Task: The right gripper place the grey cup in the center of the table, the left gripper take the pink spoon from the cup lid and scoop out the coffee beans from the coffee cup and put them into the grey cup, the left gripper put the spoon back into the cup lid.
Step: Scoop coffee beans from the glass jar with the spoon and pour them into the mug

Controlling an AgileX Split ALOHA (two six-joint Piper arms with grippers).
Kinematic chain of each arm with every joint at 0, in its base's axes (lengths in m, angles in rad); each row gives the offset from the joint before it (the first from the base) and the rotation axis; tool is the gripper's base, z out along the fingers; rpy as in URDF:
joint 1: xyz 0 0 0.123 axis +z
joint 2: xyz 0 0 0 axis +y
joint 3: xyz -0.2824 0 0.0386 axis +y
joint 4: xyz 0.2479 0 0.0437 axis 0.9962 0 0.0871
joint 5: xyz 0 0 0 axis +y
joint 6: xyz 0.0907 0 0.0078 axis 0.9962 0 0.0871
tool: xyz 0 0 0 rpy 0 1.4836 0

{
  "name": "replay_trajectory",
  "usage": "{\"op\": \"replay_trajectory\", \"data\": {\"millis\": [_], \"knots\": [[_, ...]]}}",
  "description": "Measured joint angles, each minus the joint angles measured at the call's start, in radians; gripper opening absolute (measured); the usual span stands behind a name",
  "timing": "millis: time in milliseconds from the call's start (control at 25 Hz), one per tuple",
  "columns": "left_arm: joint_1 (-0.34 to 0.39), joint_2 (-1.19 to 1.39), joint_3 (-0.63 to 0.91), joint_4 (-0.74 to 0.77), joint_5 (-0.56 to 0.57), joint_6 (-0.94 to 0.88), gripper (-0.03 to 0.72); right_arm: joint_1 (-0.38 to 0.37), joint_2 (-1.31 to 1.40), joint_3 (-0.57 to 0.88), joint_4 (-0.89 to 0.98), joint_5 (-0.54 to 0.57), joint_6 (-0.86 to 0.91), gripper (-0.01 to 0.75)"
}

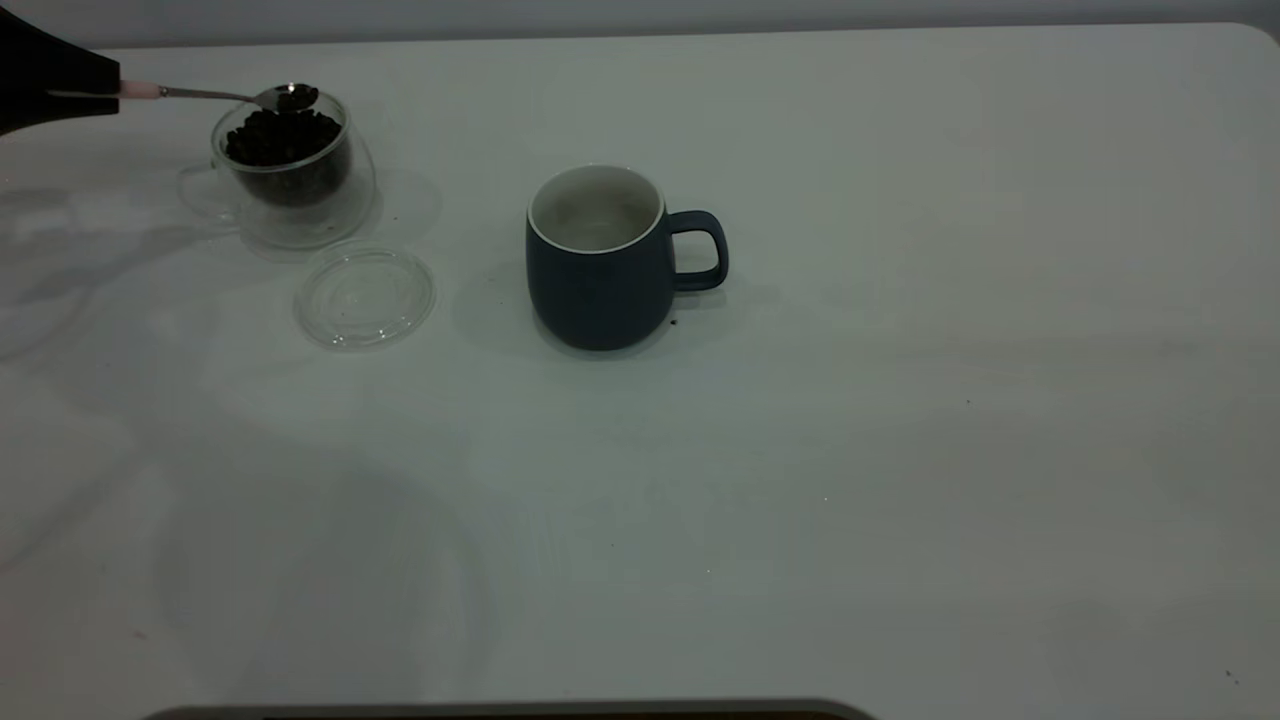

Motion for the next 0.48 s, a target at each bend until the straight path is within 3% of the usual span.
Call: {"op": "replay_trajectory", "data": {"millis": [480], "knots": [[-0.001,-0.081,0.164,-0.029,0.0,0.054,0.119,0.0,0.0,0.0,0.0,0.0,0.0,0.591]]}}
